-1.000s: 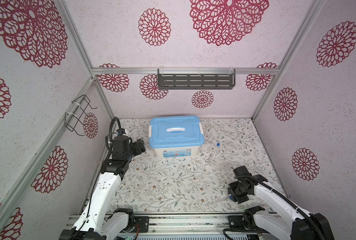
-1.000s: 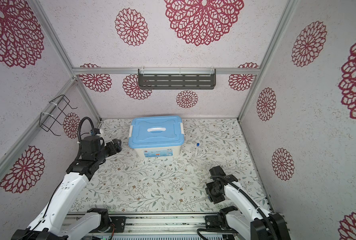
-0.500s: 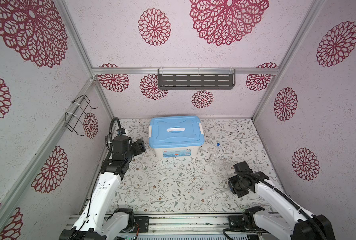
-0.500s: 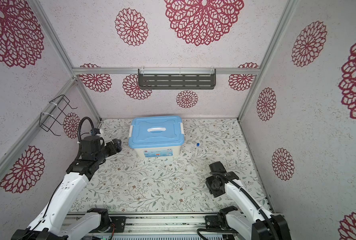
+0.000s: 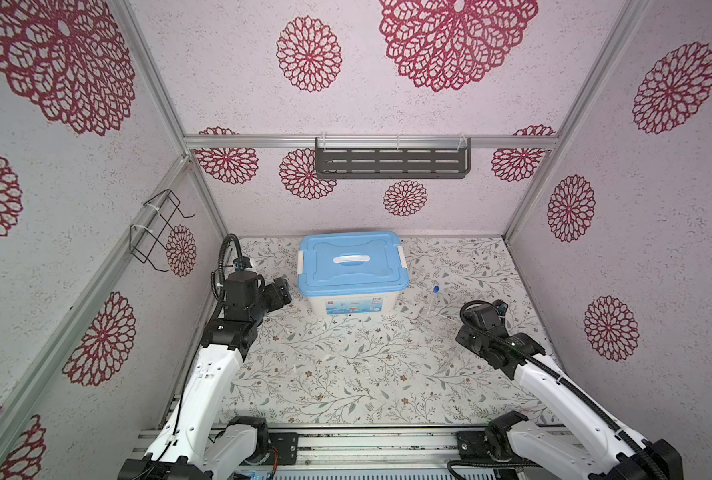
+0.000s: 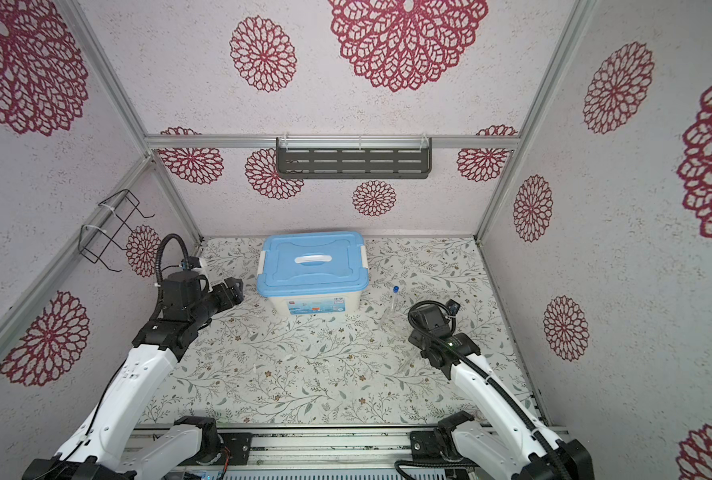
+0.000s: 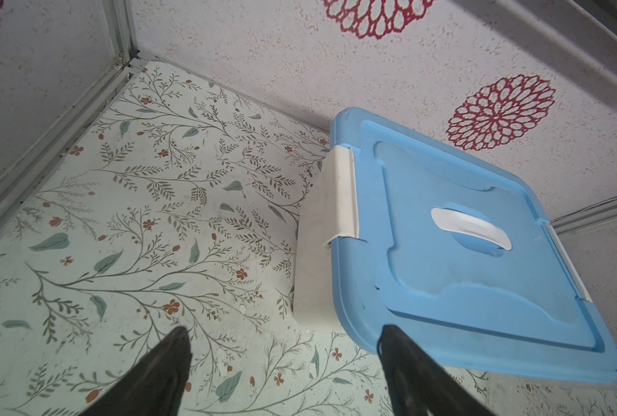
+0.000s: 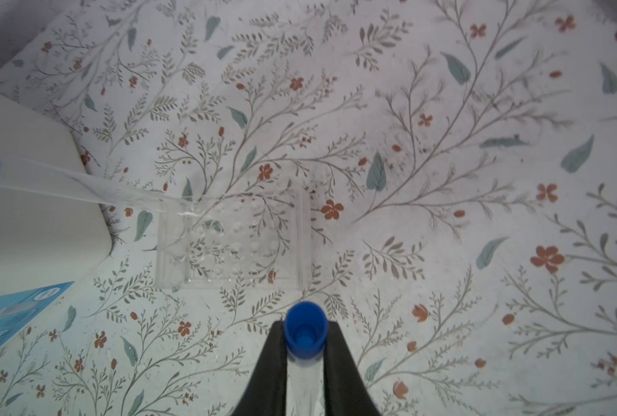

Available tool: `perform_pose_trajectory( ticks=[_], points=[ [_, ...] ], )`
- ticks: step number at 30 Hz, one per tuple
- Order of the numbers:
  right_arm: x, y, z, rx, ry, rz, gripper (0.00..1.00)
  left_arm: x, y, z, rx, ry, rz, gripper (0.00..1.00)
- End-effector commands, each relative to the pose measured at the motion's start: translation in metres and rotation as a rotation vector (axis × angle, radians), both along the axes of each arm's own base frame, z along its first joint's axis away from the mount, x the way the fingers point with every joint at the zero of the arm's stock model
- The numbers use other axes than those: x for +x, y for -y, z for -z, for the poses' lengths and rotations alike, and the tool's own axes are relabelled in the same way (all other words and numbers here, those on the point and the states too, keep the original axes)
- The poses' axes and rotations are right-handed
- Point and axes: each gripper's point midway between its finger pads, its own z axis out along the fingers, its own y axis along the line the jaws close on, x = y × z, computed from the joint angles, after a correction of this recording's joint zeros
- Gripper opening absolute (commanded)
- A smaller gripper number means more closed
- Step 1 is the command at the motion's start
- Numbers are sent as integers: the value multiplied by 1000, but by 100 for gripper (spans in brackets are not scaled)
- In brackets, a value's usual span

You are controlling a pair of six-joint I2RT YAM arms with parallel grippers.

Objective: Organize the chemistry lab equipment
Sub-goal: 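Lift the second tube and carry it toward the bin with the right gripper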

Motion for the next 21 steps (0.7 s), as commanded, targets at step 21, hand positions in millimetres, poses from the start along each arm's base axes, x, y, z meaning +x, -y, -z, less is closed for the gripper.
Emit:
perform_pose_trajectory(
  ticks=[21],
  points=[
    [81, -21, -121, -254, 630, -176, 17, 1, 4, 4, -16, 3, 10, 85]
  ],
)
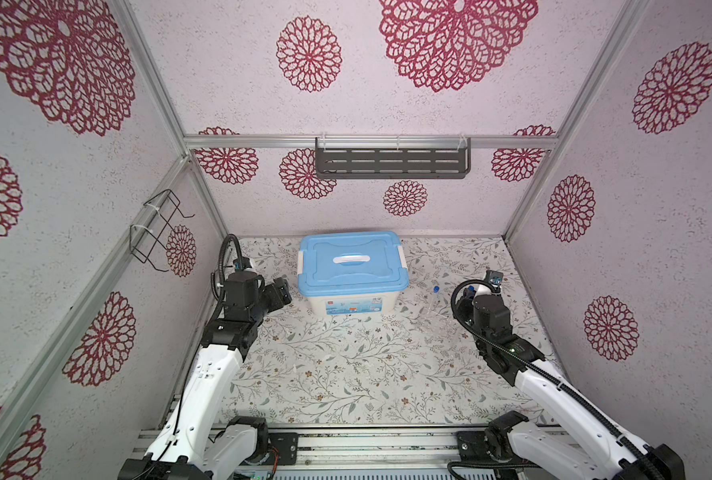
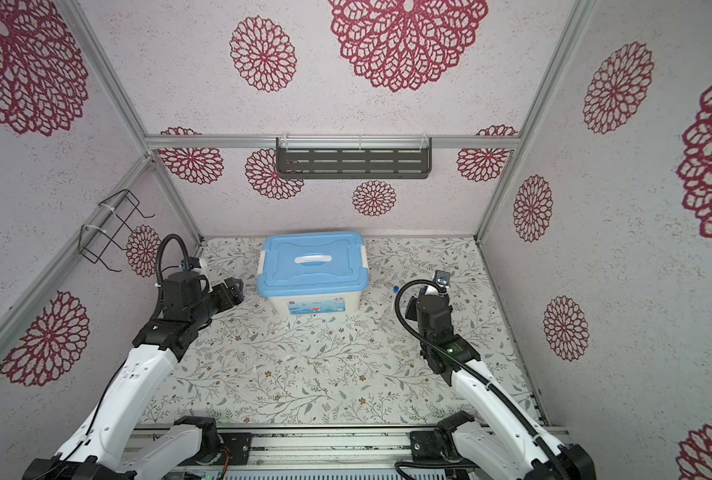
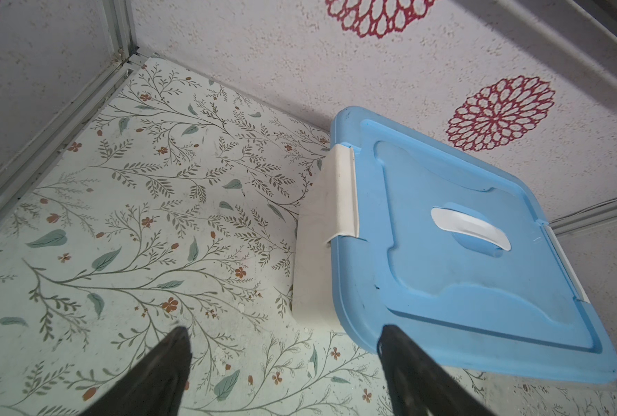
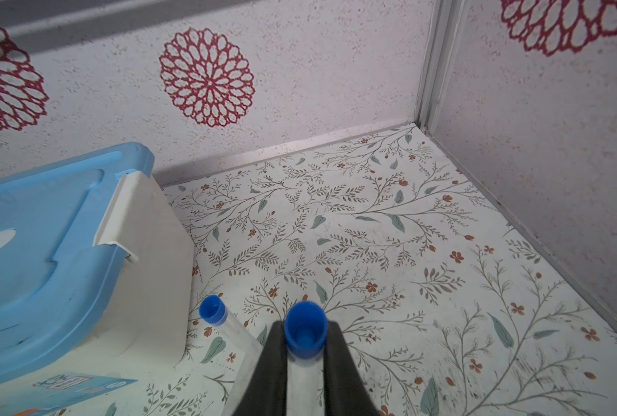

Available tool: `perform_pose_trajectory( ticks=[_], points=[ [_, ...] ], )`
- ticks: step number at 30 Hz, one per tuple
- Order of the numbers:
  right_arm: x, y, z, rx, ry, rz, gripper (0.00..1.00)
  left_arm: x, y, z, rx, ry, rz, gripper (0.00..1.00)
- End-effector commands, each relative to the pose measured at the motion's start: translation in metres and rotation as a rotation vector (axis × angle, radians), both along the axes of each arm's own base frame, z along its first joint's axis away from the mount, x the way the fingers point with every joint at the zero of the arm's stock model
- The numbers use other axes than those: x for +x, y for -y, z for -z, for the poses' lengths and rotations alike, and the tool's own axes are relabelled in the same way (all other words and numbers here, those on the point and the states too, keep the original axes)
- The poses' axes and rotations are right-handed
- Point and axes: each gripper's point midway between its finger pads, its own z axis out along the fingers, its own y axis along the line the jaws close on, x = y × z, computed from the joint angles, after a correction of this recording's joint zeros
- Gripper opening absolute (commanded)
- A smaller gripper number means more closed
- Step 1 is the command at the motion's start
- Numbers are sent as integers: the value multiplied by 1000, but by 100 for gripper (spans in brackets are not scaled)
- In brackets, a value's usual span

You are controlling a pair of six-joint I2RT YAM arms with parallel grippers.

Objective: Organize the chemistry lab equipment
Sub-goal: 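Lower the second tube beside the first tube and open the right gripper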

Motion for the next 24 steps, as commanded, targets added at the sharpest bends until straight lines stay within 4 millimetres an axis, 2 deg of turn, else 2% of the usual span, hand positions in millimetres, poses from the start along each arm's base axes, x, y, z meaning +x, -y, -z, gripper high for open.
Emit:
perform_pose_trajectory(
  ticks=[1, 9, 19, 24],
  points=[
    [15, -5, -27, -12, 128, 1, 17, 1, 3, 3, -8, 5, 11, 85],
    [31, -15, -14, -36, 114, -16, 17, 1, 3, 4, -1, 3, 9, 85],
    [33, -18, 20, -23, 57, -23, 17, 2, 2, 5, 3, -1, 5, 85],
    [35, -20, 30, -25, 42, -29, 16, 2, 1, 6, 8, -5, 3, 85]
  ],
)
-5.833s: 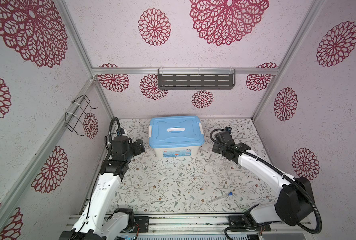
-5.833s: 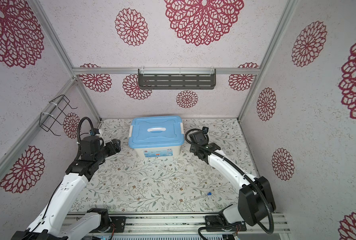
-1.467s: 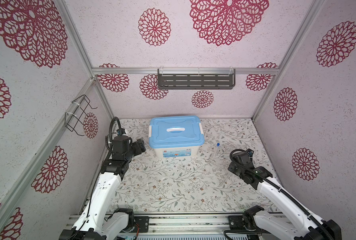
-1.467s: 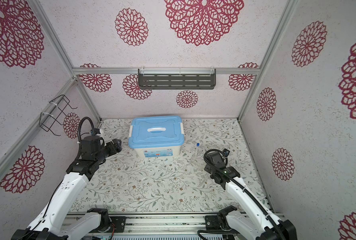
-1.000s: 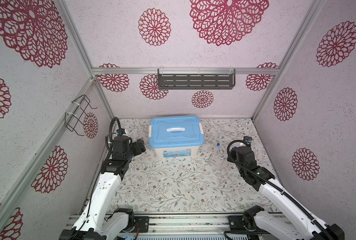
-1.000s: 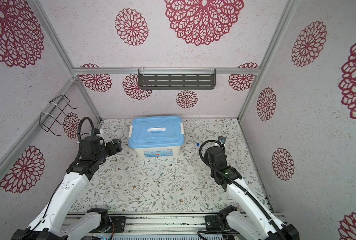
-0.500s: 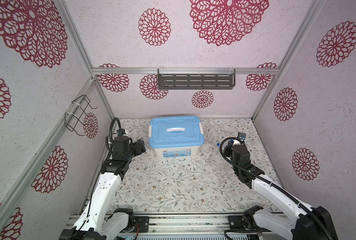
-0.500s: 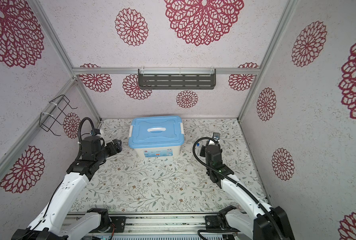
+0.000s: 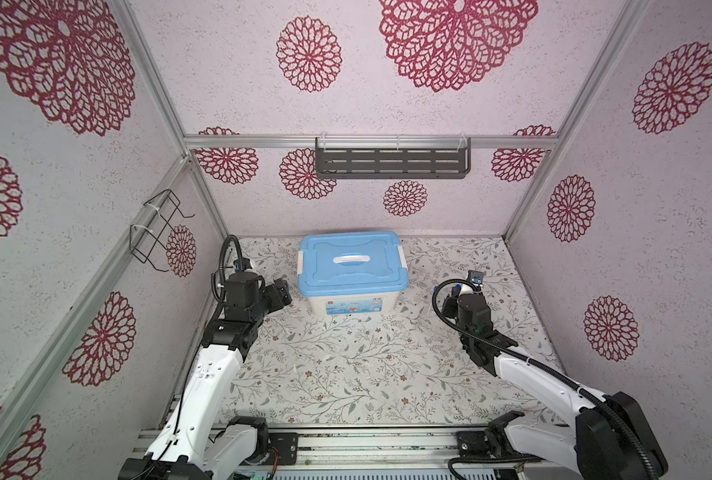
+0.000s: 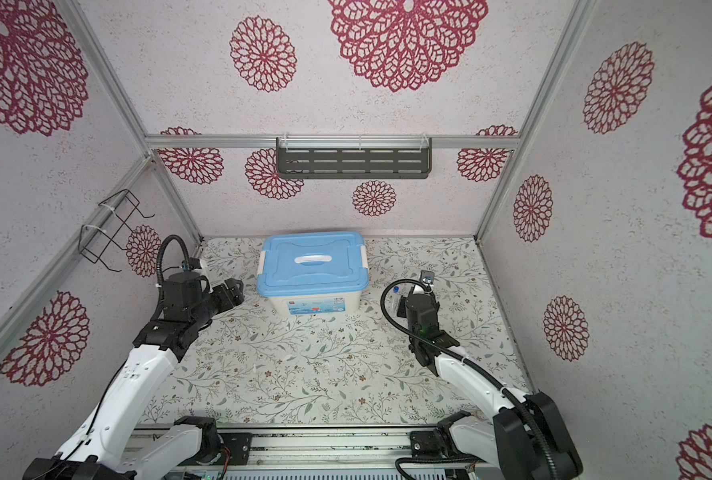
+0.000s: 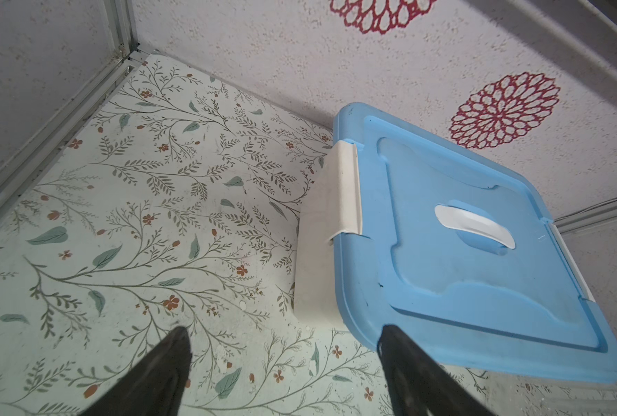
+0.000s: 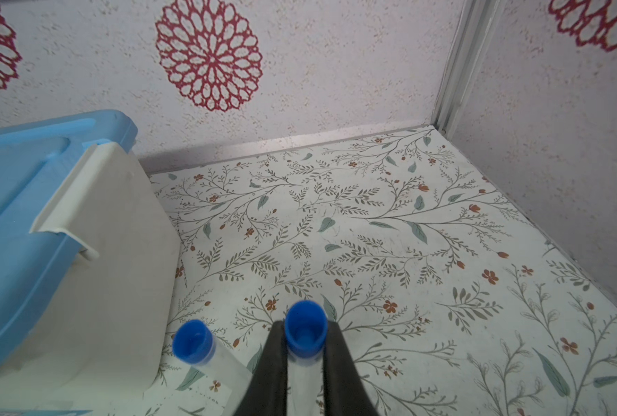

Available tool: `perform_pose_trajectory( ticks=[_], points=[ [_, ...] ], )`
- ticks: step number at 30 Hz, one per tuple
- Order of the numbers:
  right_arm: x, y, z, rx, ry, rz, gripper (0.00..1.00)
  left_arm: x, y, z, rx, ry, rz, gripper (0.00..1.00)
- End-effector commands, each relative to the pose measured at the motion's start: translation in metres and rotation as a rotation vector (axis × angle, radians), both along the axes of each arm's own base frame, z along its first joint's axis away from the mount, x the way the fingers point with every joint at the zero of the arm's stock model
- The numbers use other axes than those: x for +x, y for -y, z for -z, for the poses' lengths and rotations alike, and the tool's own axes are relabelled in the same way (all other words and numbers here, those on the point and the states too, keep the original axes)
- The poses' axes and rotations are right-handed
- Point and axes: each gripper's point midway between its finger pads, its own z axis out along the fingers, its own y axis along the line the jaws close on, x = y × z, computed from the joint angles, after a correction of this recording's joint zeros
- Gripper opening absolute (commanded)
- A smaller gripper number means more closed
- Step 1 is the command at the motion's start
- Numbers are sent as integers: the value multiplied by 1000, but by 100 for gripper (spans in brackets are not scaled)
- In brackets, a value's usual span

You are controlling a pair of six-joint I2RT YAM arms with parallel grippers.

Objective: Organize the chemistry lab equipment
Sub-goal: 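Lower the second tube beside the first tube and open the right gripper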

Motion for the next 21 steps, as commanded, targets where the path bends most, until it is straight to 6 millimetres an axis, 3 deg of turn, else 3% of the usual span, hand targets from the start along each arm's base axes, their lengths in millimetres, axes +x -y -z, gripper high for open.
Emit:
perform_pose_trajectory(
  ticks=[1, 21],
  points=[
    [4, -5, -10, 27, 40, -6, 16, 2, 2, 3, 6, 1, 5, 85],
    [0, -13, 7, -34, -9, -48, 15, 3, 2, 5, 5, -4, 6, 85]
  ],
)
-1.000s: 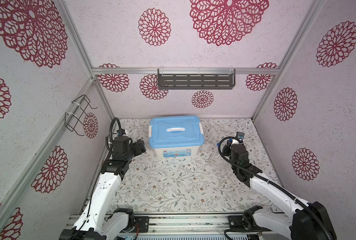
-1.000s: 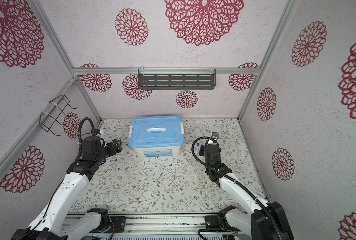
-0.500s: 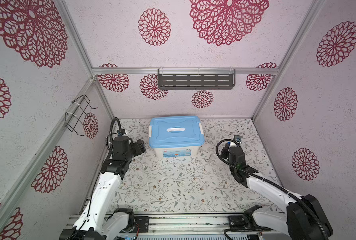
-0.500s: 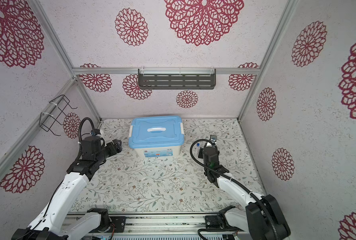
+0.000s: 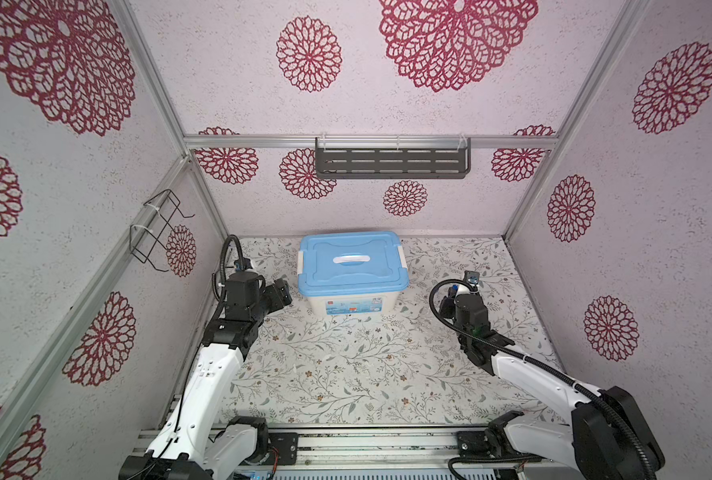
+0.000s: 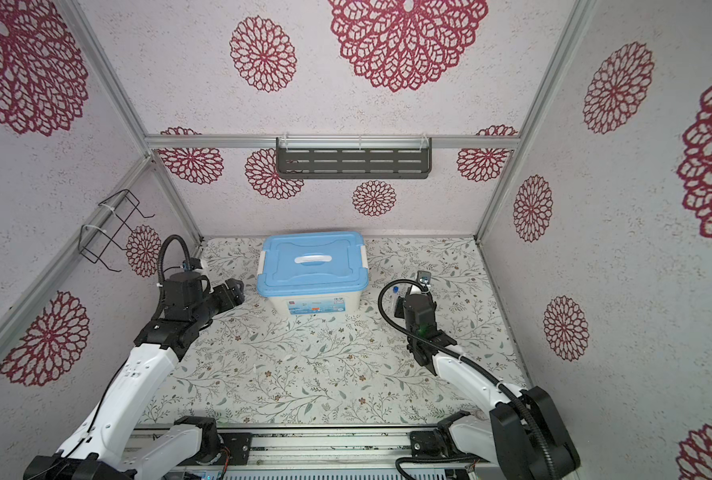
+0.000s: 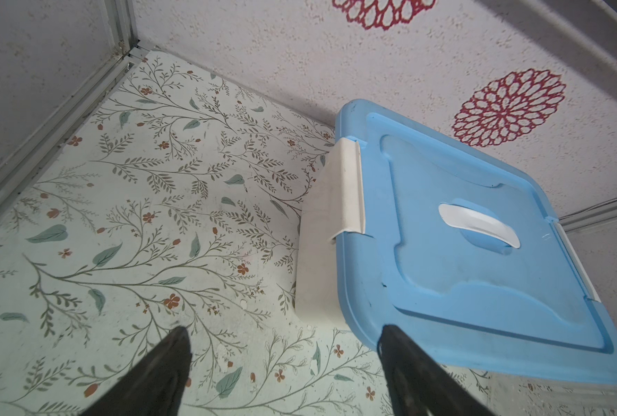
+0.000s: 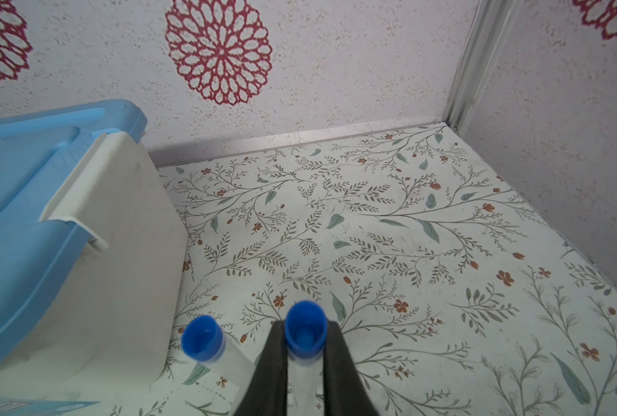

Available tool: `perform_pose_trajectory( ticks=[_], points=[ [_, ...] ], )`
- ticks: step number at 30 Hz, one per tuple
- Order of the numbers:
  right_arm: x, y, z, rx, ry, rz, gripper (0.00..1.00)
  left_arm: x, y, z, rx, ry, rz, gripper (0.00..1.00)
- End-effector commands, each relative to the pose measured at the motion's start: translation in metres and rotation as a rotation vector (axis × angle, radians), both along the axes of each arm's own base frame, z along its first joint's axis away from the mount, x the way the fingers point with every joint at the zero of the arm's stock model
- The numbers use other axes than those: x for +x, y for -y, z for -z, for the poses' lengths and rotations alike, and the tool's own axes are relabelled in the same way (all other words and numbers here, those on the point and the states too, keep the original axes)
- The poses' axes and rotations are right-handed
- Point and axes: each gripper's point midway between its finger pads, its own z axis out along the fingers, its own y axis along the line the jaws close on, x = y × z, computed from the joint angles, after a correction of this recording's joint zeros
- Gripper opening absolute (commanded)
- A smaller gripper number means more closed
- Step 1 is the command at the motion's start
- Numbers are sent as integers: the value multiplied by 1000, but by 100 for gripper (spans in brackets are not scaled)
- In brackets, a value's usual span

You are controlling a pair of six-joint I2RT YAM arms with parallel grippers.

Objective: Organize the chemistry lab equipment
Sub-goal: 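Lower the second tube beside the first tube and open the right gripper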

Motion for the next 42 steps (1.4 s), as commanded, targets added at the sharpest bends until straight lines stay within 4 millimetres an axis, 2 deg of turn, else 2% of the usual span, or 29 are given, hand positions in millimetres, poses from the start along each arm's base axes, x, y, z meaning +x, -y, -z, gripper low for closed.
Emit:
perform_pose_trajectory(
  ticks=[1, 18, 22, 26, 33, 42],
  points=[
    [-1, -4, 1, -33, 2, -21, 15, 2, 2, 2, 3, 2, 5, 85],
    [-3, -11, 16, -85, -38, -49, 17, 1, 2, 2, 1, 4, 6, 85],
    [-5, -9, 19, -84, -51, -44, 25, 1, 2, 2, 1, 3, 6, 85],
    [-8, -7, 21, -79, -53, -36, 26, 1, 2, 2, 1, 5, 6, 85],
    [-10, -5, 8, -62, -30, -30, 30, 1, 2, 2, 0, 4, 7, 85],
    [-13, -13, -31, -71, -6, -79, 54, 2, 3, 3, -6, 4, 7, 85]
  ],
)
